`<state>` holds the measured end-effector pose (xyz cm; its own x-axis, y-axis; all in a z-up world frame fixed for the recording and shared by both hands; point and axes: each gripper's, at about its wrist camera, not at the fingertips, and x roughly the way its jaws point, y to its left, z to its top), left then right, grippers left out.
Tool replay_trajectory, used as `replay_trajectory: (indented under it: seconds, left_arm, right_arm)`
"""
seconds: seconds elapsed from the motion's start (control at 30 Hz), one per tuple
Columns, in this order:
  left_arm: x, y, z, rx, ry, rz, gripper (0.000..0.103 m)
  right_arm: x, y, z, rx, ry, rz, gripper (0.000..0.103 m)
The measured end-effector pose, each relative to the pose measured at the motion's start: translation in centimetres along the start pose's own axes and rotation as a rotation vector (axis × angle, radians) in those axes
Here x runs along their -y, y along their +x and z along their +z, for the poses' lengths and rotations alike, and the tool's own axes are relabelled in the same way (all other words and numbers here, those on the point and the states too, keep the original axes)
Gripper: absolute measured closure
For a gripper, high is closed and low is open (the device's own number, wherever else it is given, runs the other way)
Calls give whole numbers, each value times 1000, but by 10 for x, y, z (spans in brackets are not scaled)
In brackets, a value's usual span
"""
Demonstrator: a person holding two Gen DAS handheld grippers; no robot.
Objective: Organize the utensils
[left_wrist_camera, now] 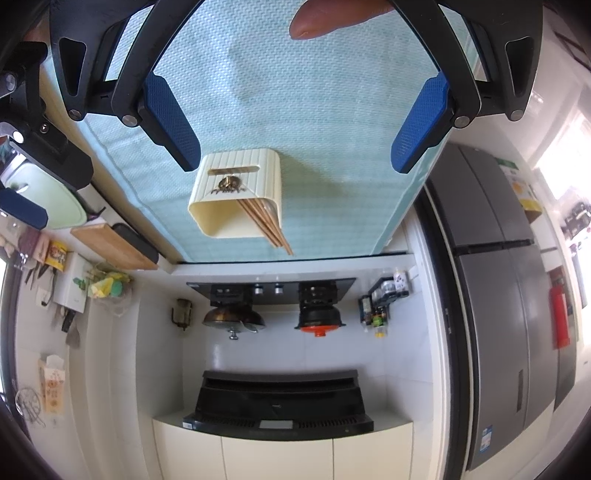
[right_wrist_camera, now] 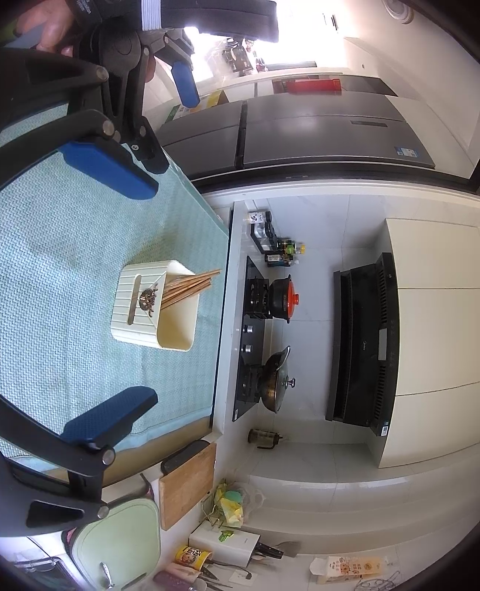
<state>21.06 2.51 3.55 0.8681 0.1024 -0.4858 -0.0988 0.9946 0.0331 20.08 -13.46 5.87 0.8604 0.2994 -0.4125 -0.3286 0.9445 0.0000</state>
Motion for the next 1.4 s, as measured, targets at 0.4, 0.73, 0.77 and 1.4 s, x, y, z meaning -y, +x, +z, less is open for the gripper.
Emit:
replay_trajectory:
  seconds: [0.4,0.73,0.77,1.4]
  left_arm:
    - [0,0,1,0,11,-5,0]
    - [1,-2,1,0,10,-8,0]
    - [1,-2,1,1,10,-8,0]
    - [2,-4,2,-3,4,-9,0]
  right_arm:
    - [0,-2,-1,0,2,1,0]
    - [1,-3,-1,5,0,1,0]
    - [1,-3,-1,5,1,3,0]
    - [2,-3,-1,2,0,4,0]
